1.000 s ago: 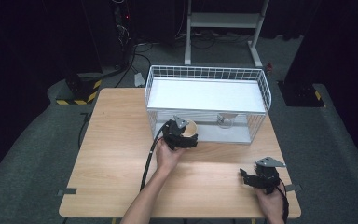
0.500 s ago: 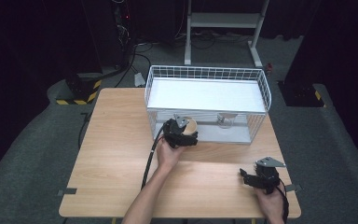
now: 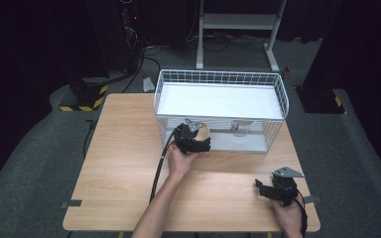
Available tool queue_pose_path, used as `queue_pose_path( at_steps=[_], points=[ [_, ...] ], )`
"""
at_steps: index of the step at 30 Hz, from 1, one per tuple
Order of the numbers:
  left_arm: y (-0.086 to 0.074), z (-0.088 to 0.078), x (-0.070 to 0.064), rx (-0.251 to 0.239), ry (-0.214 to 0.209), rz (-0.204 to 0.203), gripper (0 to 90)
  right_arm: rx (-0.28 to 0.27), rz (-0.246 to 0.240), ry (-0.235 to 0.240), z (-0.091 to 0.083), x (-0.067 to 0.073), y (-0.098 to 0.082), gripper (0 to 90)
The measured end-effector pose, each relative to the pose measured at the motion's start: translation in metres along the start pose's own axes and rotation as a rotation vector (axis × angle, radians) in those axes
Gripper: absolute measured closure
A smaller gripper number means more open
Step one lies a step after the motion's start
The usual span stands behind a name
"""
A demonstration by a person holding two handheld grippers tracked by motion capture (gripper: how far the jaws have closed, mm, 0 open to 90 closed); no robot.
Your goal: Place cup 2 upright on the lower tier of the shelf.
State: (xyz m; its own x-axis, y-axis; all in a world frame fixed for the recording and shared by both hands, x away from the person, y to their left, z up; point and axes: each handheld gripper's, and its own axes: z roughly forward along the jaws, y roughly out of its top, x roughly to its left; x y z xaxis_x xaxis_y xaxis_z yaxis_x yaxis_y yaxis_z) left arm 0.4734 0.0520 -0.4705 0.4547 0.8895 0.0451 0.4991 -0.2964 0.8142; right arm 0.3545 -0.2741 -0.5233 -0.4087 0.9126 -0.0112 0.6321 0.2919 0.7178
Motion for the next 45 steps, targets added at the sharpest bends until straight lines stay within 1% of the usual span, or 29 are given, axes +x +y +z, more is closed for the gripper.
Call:
queue_pose_path(
  at_steps=[3,4,5,7,11,16,17,18,23,24,27,28,29,30,32,33,34,37,40,41,42,44,45],
  points=[
    [0.0,0.0,0.0,-0.001,0.002,0.0,9.0,0.0,0.001,0.0,0.0,0.0,0.0,23.7],
    [0.0,0.001,-0.001,0.001,-0.024,-0.008,9.0,0.0,0.0,0.0,0.0,0.0,0.0,23.7],
    [0.0,0.0,0.0,0.004,-0.025,-0.007,9.0,0.0,0.001,0.0,0.0,0.0,0.0,23.7],
    [0.0,0.0,-0.001,0.005,-0.032,-0.02,9.0,0.001,0.001,0.0,0.0,0.0,0.0,23.7],
    [0.0,-0.001,-0.001,0.009,-0.028,-0.008,8.9,0.0,0.0,0.0,0.0,0.0,0.0,23.7],
    [0.0,-0.001,-0.001,0.009,-0.03,-0.017,8.4,0.0,0.0,0.0,0.0,0.0,0.0,23.6],
    [0.0,-0.001,-0.001,0.01,-0.03,-0.016,8.3,0.001,0.001,0.0,0.0,0.0,0.0,23.6],
    [0.0,-0.001,0.0,0.01,-0.024,-0.001,7.6,0.001,0.001,0.0,0.0,0.0,0.0,23.6],
    [-0.001,-0.003,0.002,0.016,-0.024,0.011,5.8,0.0,0.0,0.0,0.0,0.0,0.0,23.6],
    [-0.001,-0.004,0.002,0.015,-0.017,0.01,5.8,0.0,0.0,0.0,0.0,0.0,0.0,23.6],
    [-0.003,-0.005,0.003,0.012,-0.031,0.001,5.8,0.0,0.0,0.0,0.0,0.0,0.0,23.6],
    [-0.003,-0.006,0.003,0.011,-0.028,0.007,5.9,0.001,0.001,-0.001,0.0,0.0,0.0,23.6],
    [-0.004,-0.007,0.003,0.011,-0.029,0.004,5.9,0.0,0.0,-0.001,0.0,0.0,0.0,23.6],
    [-0.005,-0.009,0.003,0.012,-0.024,0.015,5.9,0.0,0.001,0.0,0.0,0.0,0.0,23.6],
    [-0.007,-0.012,0.001,0.001,-0.017,0.024,6.0,0.0,0.0,-0.001,0.0,0.0,0.0,23.6],
    [-0.008,-0.013,0.001,-0.001,-0.018,0.02,6.3,0.0,0.001,-0.001,0.0,0.0,0.0,23.6],
    [-0.009,-0.014,0.001,0.007,-0.016,0.028,6.4,0.0,0.0,-0.001,0.0,0.0,0.0,23.6],
    [-0.011,-0.017,0.001,0.004,-0.016,0.022,6.9,0.0,0.0,-0.001,0.0,0.0,0.0,23.6],
    [-0.014,-0.02,0.002,-0.003,-0.014,0.032,8.6,0.0,0.0,-0.001,0.0,0.0,0.0,23.6],
    [-0.015,-0.02,0.001,-0.006,-0.012,0.026,8.8,0.0,0.0,-0.001,0.0,0.0,0.0,23.6],
    [-0.016,-0.02,0.002,0.005,-0.01,0.037,9.0,0.0,0.0,-0.001,0.0,0.0,0.0,23.6],
    [-0.018,-0.02,0.002,0.012,-0.012,0.04,9.1,0.0,0.001,-0.001,0.0,0.0,0.0,23.6],
    [-0.02,-0.02,0.002,0.011,-0.008,0.035,9.1,0.0,0.0,-0.001,0.0,0.0,0.0,23.6]
  ],
)
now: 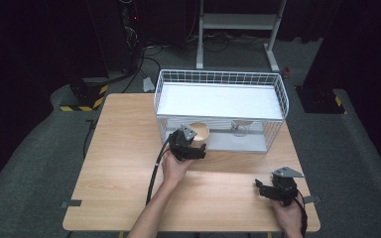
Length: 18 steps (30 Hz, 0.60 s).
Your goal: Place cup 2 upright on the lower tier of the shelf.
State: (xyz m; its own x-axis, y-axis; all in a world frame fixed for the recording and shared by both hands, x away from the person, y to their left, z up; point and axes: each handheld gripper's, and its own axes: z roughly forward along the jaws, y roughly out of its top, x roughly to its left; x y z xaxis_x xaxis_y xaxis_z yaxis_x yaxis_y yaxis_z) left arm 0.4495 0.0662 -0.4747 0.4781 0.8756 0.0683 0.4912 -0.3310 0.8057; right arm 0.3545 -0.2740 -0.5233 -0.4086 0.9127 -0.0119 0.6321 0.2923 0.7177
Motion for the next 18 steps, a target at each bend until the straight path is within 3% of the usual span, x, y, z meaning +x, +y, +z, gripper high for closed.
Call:
queue_pose_path(
  at_steps=[9,18],
  points=[
    [-0.0039,0.0036,-0.0042,0.017,0.011,0.017,14.9,0.0,0.001,0.0,0.0,0.0001,0.0,23.6],
    [-0.002,0.0094,-0.0022,0.027,0.025,0.006,17.3,0.0,0.001,0.0,0.0,0.0001,0.0,23.5]
  ],
)
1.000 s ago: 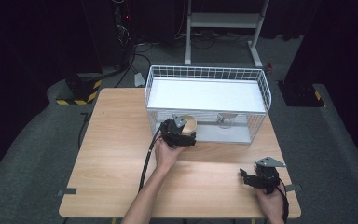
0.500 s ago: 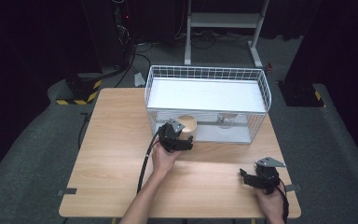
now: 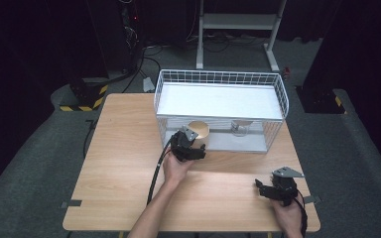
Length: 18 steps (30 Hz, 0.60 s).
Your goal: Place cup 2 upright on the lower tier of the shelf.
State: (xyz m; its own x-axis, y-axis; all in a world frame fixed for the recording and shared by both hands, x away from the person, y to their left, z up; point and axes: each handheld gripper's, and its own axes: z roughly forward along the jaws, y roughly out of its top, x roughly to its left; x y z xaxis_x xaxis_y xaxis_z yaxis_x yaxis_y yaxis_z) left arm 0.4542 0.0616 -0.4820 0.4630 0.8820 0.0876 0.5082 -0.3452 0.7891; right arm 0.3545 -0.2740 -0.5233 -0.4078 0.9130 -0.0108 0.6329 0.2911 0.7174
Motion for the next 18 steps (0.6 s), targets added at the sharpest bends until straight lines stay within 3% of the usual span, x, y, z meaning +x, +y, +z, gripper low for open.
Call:
queue_pose_path(
  at_steps=[9,13,18],
  points=[
    [-0.001,0.011,0.005,0.01,0.001,-0.034,24.8,0.001,-0.004,-0.001,0.0,0.0,0.0,23.4],
    [0.003,0.014,0.007,0.03,0.019,-0.021,28.4,0.001,-0.004,-0.001,0.0,0.0,0.0,23.4],
    [0.007,0.02,0.008,0.029,0.028,-0.05,30.7,0.0,-0.006,0.0,0.0,0.0,0.0,23.3]
  ],
)
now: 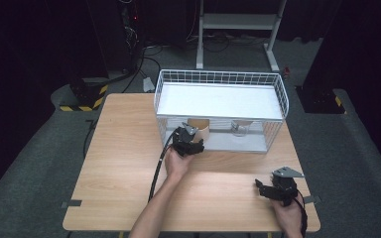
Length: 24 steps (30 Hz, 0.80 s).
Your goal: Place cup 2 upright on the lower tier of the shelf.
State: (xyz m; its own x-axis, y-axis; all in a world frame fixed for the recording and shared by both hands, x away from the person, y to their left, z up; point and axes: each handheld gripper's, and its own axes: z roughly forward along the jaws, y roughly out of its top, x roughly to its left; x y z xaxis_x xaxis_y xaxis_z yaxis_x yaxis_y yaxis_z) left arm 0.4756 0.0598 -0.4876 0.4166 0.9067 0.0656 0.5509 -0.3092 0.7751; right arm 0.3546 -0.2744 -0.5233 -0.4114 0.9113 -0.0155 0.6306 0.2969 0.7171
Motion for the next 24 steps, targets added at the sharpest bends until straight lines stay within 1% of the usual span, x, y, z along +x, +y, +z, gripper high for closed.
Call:
queue_pose_path(
  at_steps=[3,4,5,6,7,8,9,10,11,12,13,14,15,16,17,18,19,20,22,23,24],
  points=[
    [0.0,0.004,0.0,-0.01,0.008,-0.019,33.3,0.0,0.002,0.0,0.0,0.0,0.0,23.2],
    [0.0,0.005,0.0,-0.004,0.007,-0.011,33.7,0.001,0.002,0.0,0.0,0.0,0.0,23.2],
    [0.0,0.007,-0.001,0.002,0.017,-0.017,34.1,0.001,0.002,0.001,0.0,0.0,0.0,23.3],
    [0.0,0.009,-0.001,0.009,0.008,-0.019,34.5,0.001,0.002,0.0,0.0,0.0,0.0,23.2],
    [0.001,0.01,0.0,0.013,0.023,-0.005,34.5,0.001,0.002,0.001,0.0,0.0,0.0,23.2],
    [0.002,0.012,-0.001,0.019,0.009,-0.029,34.5,0.001,0.002,0.0,0.0,0.0,0.0,23.2],
    [0.004,0.012,0.0,0.016,0.028,-0.012,34.7,0.0,0.001,0.0,0.0,0.0,0.0,23.1],
    [0.004,0.014,-0.002,0.024,0.013,-0.038,35.0,0.001,0.002,0.0,0.0,0.0,0.0,23.1],
    [0.005,0.014,-0.002,0.027,0.022,-0.032,35.3,0.001,0.001,0.0,0.0,0.0,0.0,23.1],
    [0.006,0.013,-0.001,0.023,0.069,-0.032,35.6,0.0,0.0,0.0,0.0,0.0,0.0,23.1],
    [0.007,0.014,-0.002,0.023,0.068,-0.033,36.0,0.0,0.005,0.0,0.0,0.0,0.0,23.1],
    [0.007,0.015,-0.001,0.022,0.056,-0.03,36.2,-0.001,0.005,0.0,0.0,0.0,0.0,23.1],
    [0.008,0.016,0.001,0.032,0.027,-0.015,36.4,0.0,0.006,0.0,0.0,0.001,0.0,23.1],
    [0.009,0.017,0.002,0.028,0.016,-0.012,36.6,0.0,0.006,0.0,0.0,0.001,0.0,23.1],
    [0.009,0.017,0.003,0.034,0.016,-0.005,37.4,0.0,0.006,0.0,0.0,0.001,0.0,23.1],
    [0.009,0.018,0.003,0.029,0.027,-0.021,38.1,0.0,0.004,0.0,0.0,0.0,0.0,23.1],
    [0.01,0.018,0.002,0.033,0.065,-0.041,38.5,0.0,0.003,0.0,0.0,0.0,0.0,23.1],
    [0.01,0.019,0.002,0.038,0.08,-0.051,38.5,0.0,0.004,0.0,0.0,0.0,0.0,23.1],
    [0.012,0.021,0.001,0.033,0.088,-0.051,38.8,0.0,0.004,0.0,0.0,0.0,0.0,23.1],
    [0.013,0.021,0.001,0.041,0.074,-0.049,39.0,0.0,0.003,0.0,0.0,0.0,0.0,23.1],
    [0.014,0.023,0.002,0.043,0.061,-0.039,39.1,0.0,0.003,0.0,0.0,0.0,0.0,23.1]
  ],
)
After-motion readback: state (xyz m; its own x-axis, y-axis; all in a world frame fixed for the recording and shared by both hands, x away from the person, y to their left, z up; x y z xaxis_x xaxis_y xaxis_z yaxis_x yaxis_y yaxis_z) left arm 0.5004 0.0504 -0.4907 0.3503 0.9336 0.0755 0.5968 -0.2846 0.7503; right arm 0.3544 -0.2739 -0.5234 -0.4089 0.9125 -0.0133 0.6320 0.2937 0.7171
